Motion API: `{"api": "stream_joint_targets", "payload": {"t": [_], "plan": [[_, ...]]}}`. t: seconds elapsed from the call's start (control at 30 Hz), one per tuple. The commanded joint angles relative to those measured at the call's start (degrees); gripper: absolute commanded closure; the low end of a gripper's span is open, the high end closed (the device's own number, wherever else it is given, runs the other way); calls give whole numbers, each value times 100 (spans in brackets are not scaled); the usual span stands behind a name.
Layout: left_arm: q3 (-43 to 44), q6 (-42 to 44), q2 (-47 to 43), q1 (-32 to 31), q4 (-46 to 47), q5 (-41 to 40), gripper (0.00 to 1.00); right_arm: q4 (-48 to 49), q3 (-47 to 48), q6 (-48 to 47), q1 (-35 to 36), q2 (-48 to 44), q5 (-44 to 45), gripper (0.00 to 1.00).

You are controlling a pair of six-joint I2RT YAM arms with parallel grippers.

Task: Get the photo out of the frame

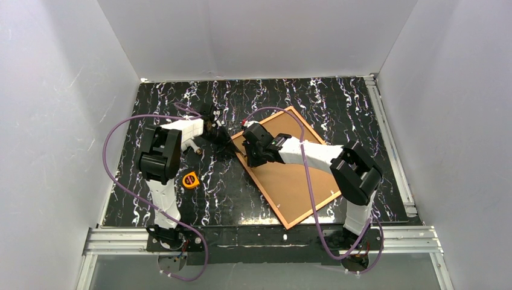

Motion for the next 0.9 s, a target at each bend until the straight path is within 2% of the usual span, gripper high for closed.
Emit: {"api": "stream_joint_targets", "payload": {"t": [0.0,0.2,0.43,0.6,0.7,0.87], "plan": [[-15,69,228,-45,-1219,-16,72,-164,88,14,-30,-1,251,99],[175,-90,163,64,-1246,-2,49,-157,11,-34,-32,-187,231,99],[-308,-249,-333,73,-1016,94,37,-691,117,-182,-86,-957,305,99],[-1252,-812,-994,32,-293,266,28,-1023,-676,-265,-124,-1868,341,99],[-1981,-1314,-1435,-99,266,374,16,-1102,-1370,-299,-129,-2593,183,99],[-2864,-2143,-2056,-683,914,34,16,-1183,-2515,12,-129,-3993,-257,99]]}}
